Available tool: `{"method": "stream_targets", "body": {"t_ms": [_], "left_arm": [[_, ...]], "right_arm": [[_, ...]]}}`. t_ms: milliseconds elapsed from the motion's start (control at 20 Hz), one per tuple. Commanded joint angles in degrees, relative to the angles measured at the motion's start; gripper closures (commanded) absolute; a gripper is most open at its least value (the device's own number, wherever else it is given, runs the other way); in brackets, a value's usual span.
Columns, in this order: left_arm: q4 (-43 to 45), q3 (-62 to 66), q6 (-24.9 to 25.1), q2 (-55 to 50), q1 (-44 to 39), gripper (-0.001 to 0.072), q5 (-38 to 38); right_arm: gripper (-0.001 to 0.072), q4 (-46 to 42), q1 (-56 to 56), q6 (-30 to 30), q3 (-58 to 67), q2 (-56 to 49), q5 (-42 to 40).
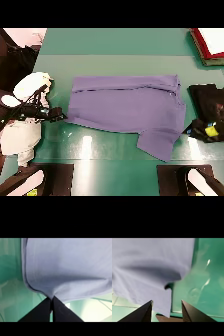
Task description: Fold the shirts.
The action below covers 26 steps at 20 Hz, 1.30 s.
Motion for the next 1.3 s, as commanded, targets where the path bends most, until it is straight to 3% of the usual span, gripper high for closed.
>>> {"method": "stream_targets", "body": {"t_ms": [0, 300, 350, 500, 550, 750, 850, 1000, 1100, 1250], "left_arm": [[-0.3, 1.0, 0.1, 0.0, 0.0, 0.0686, 0.1], [-0.3, 1.0, 0.1, 0.0, 0.0, 0.0685, -0.5], [-0.3, 1.0, 0.1, 0.0, 0.0, 0.0685, -0.6], [0.5, 1.0, 0.1, 0.0, 0.0, 0.0686, -1.2], [1.3, 1.3, 0.1, 0.0, 0.0, 0.0686, -2.3], [7.4, 2.1, -3.4, 5.1, 0.0, 0.0687, -9.9], [8.7, 2.1, -5.2, 10.1, 0.0, 0.0687, -18.1], [3.9, 2.2, -8.1, 13.9, 0.0, 0.0686, -29.6], [0.3, 2.2, -7.9, 14.1, 0.0, 0.0686, -26.0], [-0.1, 2.2, -7.2, 13.8, 0.0, 0.0686, -8.2]], "right_arm": [[0.0298, 2.5, -2.0, -1.4, -9.8, 2.4, -5.0], [0.0303, 7.8, 6.5, -2.4, -9.2, -3.7, -14.1], [0.0367, 7.7, 7.6, -2.4, -7.9, -4.5, -14.2], [0.0680, 4.2, 9.7, -2.4, -3.8, -4.4, -11.6], [0.0697, 2.3, 10.0, -2.4, -2.7, -3.3, -9.6], [0.0698, -3.1, 10.4, -0.8, 1.0, 5.4, 2.1], [0.0698, -5.4, 10.4, 1.4, 3.2, 10.6, 6.9], [0.0698, -4.1, 10.4, 2.1, 7.5, 15.5, 6.9], [0.0698, -2.2, 10.4, 2.1, 11.6, 15.3, 3.5], [0.0698, 1.1, 10.5, 0.0, 18.4, 8.1, -2.3]]}}
